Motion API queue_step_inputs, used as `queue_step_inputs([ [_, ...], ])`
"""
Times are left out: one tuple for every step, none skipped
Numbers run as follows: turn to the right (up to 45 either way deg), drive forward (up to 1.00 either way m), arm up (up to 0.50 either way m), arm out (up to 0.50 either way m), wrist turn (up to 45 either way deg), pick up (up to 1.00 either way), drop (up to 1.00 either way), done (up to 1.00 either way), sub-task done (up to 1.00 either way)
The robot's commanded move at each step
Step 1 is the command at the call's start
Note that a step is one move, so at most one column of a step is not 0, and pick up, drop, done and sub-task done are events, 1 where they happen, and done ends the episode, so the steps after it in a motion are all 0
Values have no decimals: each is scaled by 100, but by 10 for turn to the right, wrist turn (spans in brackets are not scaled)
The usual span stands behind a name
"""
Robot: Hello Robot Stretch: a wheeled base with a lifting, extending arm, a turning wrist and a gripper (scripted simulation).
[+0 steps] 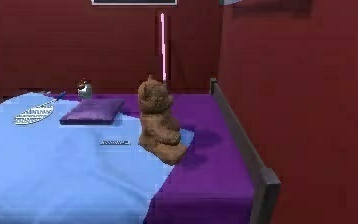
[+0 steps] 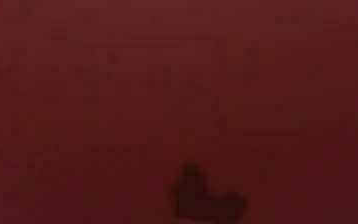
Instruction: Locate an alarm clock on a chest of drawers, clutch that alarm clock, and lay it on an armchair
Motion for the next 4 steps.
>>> queue_step_inputs([
  [-450,0,0,0,0,0,0,0,0],
  [-450,0,0,0,0,0,0,0,0],
  [-450,0,0,0,0,0,0,0,0],
  [-420,0,0,0,0,0,0,0,0],
])
